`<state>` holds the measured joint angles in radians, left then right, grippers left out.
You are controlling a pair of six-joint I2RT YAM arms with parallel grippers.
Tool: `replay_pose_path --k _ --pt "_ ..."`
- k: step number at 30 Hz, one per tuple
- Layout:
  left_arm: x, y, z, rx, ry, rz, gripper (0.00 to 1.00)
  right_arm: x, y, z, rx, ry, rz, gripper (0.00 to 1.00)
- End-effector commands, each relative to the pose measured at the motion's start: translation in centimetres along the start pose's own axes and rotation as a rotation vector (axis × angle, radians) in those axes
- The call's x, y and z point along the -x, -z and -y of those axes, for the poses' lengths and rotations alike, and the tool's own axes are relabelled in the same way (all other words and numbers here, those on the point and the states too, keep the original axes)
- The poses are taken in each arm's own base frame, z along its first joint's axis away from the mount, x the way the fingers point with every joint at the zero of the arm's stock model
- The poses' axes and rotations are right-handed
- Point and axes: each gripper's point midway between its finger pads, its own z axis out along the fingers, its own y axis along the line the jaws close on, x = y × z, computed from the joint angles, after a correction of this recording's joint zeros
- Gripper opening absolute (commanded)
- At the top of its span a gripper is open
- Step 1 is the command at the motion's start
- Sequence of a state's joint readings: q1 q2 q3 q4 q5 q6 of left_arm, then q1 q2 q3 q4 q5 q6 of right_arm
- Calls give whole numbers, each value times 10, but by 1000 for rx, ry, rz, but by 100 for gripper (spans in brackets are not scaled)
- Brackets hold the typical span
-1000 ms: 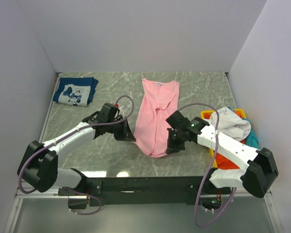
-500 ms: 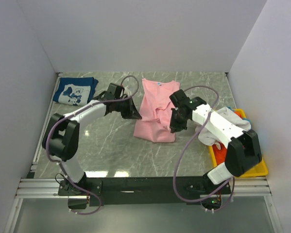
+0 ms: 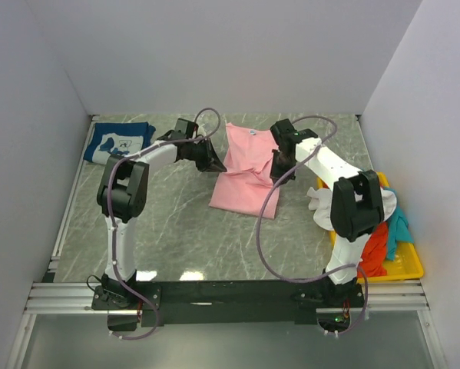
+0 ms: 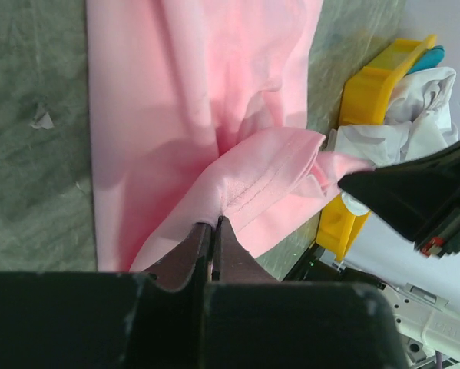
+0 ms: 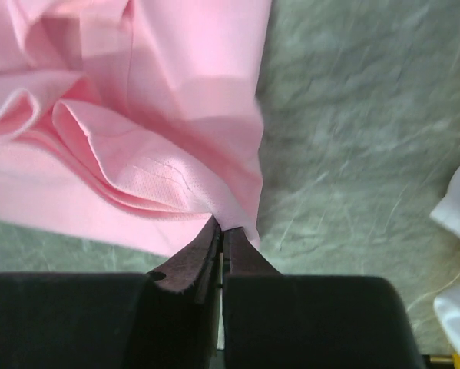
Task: Fold and stack the t-shirts
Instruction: Fold the tshirt
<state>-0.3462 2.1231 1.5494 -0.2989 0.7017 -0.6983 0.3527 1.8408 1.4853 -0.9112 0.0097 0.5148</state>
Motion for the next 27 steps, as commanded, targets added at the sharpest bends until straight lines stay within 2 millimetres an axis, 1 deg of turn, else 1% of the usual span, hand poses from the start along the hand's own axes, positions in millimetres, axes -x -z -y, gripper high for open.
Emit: replay_pose_path --k 1,3,4,5,6,8,9,10,11,12,13,14,15,17,18,19,20,21,22,24,25,26,27 --pt "16 3 18 -69 -33 13 1 28 0 5 -8 15 40 0" --pt "20 2 17 -78 -30 13 0 35 -8 7 -17 15 25 0" --pt "20 -1 13 -75 -21 5 0 37 -10 7 -16 18 22 0" --pt "24 -1 14 -76 -28 11 0 40 -14 6 -16 18 17 0" --pt "26 -1 11 -67 -26 16 2 43 -16 7 -17 20 17 0" --pt "30 -1 9 -59 -21 30 22 49 -20 6 -10 22 17 0" --pt "34 1 8 -48 -21 47 39 53 -21 6 -6 24 21 0" --pt "35 2 8 -43 -22 55 46 57 -22 7 -5 22 24 1" --pt "37 4 8 -39 -29 64 50 62 -23 2 16 26 22 5" --pt "38 7 11 -38 -40 74 54 66 -22 0 29 26 21 23" --pt "41 10 12 -30 -48 87 55 70 -22 0 34 23 20 34" --pt "40 11 10 -18 -56 93 56 79 -18 -2 42 22 33 41" --pt "41 17 15 -16 -71 106 58 84 -15 -2 43 19 43 48" --pt "37 20 10 9 -84 118 59 94 -3 -3 54 10 79 54" --pt "37 27 14 9 -100 131 60 97 0 -2 58 2 88 57" --pt "32 28 9 27 -102 130 60 99 4 -1 65 -4 97 57" --pt "28 29 6 36 -102 124 60 97 10 0 72 -11 107 58" --pt "25 33 7 39 -109 127 61 95 12 2 72 -14 109 58" --pt "16 33 0 53 -105 112 61 92 13 2 78 -12 108 58" --pt "9 38 -2 64 -109 110 61 75 14 5 90 -21 90 58" --pt "0 38 -10 78 -103 94 61 69 13 7 96 -25 85 58" --pt "-6 39 -12 78 -100 85 61 54 12 8 115 -33 66 57" --pt "-9 42 -11 74 -104 84 61 46 10 9 126 -38 57 57"
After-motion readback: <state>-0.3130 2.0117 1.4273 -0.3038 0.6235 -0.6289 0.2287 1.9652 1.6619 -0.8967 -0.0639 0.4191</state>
